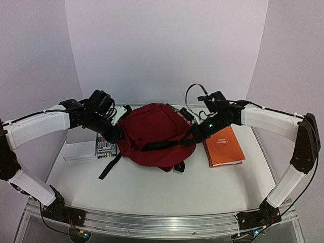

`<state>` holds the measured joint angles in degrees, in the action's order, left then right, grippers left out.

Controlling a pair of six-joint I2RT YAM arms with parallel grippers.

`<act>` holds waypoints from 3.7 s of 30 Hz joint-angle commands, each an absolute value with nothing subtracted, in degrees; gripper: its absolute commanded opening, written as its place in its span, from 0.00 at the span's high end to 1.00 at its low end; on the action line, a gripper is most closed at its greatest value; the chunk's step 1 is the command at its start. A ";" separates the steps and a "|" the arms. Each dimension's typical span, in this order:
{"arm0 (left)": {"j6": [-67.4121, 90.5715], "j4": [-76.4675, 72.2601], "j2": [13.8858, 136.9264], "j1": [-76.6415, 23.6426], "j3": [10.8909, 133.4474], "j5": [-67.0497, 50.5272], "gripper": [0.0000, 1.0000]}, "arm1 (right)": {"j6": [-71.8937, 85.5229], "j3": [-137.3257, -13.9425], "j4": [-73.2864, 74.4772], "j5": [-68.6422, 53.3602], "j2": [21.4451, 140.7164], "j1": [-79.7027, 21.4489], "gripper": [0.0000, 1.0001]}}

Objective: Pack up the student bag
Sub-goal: Unzip the student bag at the center of the board.

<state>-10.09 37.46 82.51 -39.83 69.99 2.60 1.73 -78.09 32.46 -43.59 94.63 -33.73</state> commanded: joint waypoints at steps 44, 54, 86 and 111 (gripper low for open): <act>6.48 31.61 89.19 -52.77 66.67 -13.91 1.00 | -3.75 -73.95 30.49 -44.01 95.25 -32.77 1.00; 3.71 37.20 82.22 -52.63 62.39 -8.68 0.97 | -7.18 -73.90 33.67 -44.26 97.09 -29.93 1.00; 0.85 40.33 93.32 -55.12 79.56 -16.41 1.00 | -5.68 -74.58 33.44 -46.12 97.37 -31.10 1.00; 3.77 48.64 77.31 -54.93 73.74 -7.34 0.99 | -16.62 -87.82 38.47 -41.12 112.75 -20.54 1.00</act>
<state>1.83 40.90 85.31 -54.92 73.18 -9.96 -15.10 -85.40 34.39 -54.15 113.56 -28.58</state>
